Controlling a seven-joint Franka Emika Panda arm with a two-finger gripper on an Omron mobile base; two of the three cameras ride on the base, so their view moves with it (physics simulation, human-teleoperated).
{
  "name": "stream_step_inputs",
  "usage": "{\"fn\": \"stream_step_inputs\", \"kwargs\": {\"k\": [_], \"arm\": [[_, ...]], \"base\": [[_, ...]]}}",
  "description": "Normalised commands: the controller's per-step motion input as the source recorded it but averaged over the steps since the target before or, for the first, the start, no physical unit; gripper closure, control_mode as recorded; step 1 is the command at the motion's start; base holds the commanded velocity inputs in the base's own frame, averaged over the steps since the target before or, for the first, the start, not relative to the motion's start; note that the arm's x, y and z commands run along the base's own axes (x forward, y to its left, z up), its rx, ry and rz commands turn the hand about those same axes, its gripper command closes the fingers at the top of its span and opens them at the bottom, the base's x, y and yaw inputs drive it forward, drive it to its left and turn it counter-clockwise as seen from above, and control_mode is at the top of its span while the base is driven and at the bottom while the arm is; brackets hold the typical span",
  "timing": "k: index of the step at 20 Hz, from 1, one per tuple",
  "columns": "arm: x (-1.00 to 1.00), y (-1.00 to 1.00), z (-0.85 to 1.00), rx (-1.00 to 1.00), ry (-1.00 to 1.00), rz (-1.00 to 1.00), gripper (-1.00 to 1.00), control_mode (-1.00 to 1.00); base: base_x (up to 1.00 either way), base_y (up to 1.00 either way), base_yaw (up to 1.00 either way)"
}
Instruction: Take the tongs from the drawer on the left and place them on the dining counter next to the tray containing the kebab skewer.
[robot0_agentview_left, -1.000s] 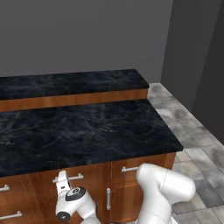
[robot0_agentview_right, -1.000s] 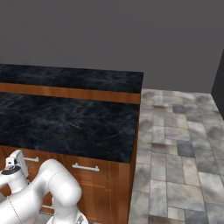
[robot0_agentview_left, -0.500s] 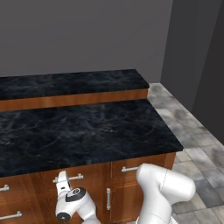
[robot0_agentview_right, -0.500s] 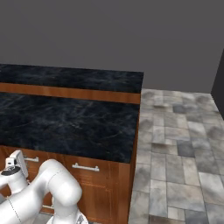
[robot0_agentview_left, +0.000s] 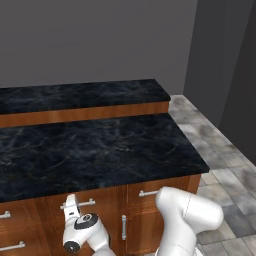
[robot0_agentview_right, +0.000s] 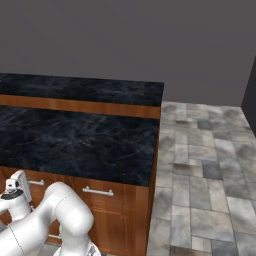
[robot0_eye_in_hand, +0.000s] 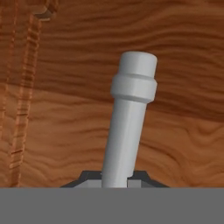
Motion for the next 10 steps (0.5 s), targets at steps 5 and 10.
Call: {"fn": "stream_step_inputs", "kwargs": {"k": [5,10], "arm": [[-0.67,0.0,-0.12,0.0,0.07,0.0,1.0,-1.0],[-0.98,0.0,-0.2,0.0,0.02,0.0,1.0,-1.0]], "base": [[0.0,0.0,0.0],[0.0,0.0,0.0]]}}
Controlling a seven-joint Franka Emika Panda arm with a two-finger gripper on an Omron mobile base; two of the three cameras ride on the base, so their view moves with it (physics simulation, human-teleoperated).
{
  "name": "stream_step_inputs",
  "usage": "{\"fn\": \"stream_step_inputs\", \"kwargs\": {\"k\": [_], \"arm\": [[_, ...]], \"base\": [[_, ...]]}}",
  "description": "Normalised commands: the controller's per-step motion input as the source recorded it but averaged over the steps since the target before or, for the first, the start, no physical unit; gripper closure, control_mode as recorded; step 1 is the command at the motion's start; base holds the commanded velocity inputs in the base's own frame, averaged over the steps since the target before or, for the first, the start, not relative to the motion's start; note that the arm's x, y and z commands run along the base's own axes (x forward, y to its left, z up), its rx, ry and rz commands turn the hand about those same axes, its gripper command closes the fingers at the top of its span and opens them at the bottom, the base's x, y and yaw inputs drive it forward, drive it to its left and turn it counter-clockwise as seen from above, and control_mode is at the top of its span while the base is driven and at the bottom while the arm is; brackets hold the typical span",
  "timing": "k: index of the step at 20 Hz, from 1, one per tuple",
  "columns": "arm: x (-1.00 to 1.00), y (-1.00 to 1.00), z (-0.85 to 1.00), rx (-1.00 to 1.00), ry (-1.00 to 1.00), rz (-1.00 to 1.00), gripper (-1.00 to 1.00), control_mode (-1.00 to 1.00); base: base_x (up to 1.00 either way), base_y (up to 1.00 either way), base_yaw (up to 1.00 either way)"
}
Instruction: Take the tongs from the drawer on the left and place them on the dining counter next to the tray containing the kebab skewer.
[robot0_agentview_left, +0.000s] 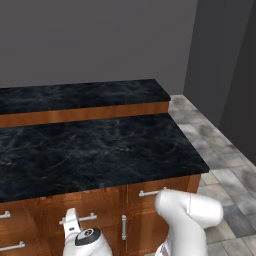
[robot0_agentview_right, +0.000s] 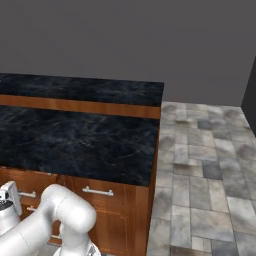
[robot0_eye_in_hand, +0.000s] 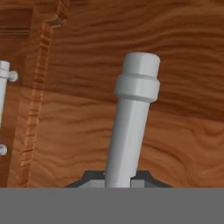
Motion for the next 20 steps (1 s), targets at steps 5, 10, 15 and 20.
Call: {"fn": "stream_step_inputs", "kwargs": {"k": [5,10,15,20], "arm": [[-0.98,0.0,-0.21,0.0,0.02,0.0,1.0,-1.0],[-0.87,0.0,-0.14,0.0,0.01,0.0,1.0,-1.0],[-0.7,0.0,-0.02,0.0,0.0,0.0,1.0,-1.0],[-0.47,0.0,0.0,0.0,0.0,0.0,1.0,-1.0]], "base": [[0.0,0.0,0.0],[0.0,0.0,0.0],[0.0,0.0,0.0],[0.0,0.0,0.0]]}}
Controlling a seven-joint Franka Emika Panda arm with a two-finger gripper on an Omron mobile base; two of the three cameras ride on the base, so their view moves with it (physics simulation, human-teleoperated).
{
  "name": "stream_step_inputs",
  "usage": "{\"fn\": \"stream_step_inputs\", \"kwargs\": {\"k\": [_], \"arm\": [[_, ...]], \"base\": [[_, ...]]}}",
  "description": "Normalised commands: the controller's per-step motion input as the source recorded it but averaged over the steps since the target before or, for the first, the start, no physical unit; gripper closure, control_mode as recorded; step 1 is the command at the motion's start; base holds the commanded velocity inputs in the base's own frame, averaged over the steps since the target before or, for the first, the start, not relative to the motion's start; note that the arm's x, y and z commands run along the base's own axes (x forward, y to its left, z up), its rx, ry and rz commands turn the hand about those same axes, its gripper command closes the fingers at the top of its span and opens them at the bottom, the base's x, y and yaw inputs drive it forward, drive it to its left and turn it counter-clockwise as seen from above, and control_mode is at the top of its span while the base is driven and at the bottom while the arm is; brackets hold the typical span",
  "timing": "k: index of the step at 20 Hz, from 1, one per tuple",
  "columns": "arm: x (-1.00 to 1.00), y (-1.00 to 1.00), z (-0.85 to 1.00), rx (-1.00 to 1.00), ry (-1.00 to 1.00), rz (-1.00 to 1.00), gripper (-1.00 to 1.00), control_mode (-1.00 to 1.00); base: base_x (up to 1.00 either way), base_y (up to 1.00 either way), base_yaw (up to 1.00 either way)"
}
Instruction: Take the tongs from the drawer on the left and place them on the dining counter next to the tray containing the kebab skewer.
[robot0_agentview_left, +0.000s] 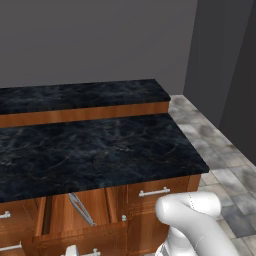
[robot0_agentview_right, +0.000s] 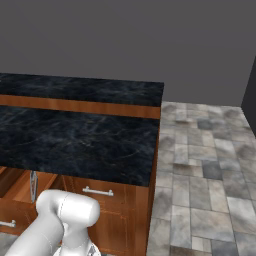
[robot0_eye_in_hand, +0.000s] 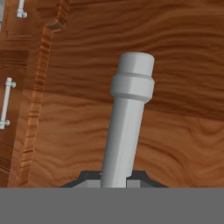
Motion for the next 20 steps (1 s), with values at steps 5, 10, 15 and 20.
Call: {"fn": "stream_step_inputs", "kwargs": {"k": [5,10,15,20], "arm": [[-0.42,0.0,0.0,0.0,0.0,0.0,1.0,-1.0],[-0.35,0.0,0.0,0.0,0.01,0.0,1.0,-1.0],[-0.39,0.0,0.0,0.0,0.0,0.0,1.0,-1.0],[-0.24,0.0,-0.02,0.0,0.0,0.0,1.0,-1.0]], "base": [[0.0,0.0,0.0],[0.0,0.0,0.0],[0.0,0.0,0.0],[0.0,0.0,0.0]]}}
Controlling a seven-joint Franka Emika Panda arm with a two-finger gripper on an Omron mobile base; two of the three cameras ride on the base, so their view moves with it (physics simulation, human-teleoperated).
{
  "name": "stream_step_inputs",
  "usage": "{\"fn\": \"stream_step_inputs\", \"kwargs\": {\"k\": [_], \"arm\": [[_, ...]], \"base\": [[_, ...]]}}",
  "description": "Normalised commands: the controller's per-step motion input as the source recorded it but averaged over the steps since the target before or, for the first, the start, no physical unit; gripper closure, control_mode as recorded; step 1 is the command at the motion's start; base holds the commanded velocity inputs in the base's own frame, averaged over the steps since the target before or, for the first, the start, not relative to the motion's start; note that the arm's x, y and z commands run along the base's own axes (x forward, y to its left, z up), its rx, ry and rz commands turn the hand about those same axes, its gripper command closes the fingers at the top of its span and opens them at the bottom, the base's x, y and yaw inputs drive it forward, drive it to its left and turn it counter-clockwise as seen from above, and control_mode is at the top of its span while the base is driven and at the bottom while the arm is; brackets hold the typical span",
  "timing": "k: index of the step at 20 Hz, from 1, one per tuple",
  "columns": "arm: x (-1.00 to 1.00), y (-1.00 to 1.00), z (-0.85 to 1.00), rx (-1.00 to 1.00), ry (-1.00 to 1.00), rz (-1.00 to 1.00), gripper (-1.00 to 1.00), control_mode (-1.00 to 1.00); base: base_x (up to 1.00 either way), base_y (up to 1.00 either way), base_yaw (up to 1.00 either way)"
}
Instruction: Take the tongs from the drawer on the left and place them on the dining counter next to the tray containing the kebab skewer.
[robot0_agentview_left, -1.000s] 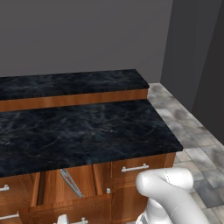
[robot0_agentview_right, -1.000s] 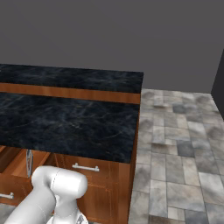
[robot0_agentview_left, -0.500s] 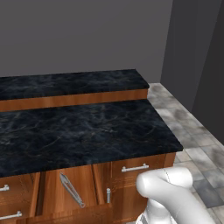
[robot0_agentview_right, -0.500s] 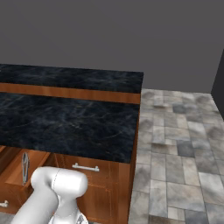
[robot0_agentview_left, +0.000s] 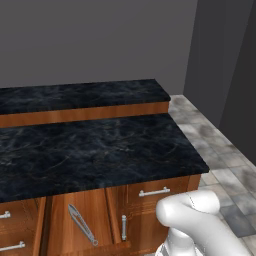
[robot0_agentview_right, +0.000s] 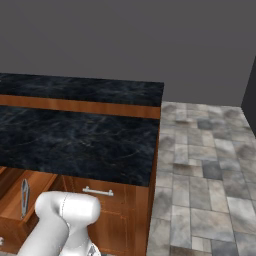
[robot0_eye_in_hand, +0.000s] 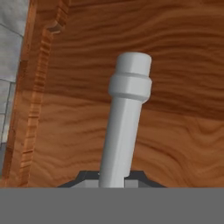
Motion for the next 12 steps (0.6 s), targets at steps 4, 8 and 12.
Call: {"fn": "stream_step_inputs", "kwargs": {"k": [4,8,12], "arm": [[0.0,0.0,-0.01,0.0,0.0,0.0,1.0,-1.0],[-0.01,0.0,0.0,0.0,0.0,0.0,1.0,-1.0],[-0.23,0.04,-0.01,0.0,0.0,0.0,1.0,-1.0]], "base": [[0.0,0.0,0.0],[0.0,0.0,0.0],[0.0,0.0,0.0]]}}
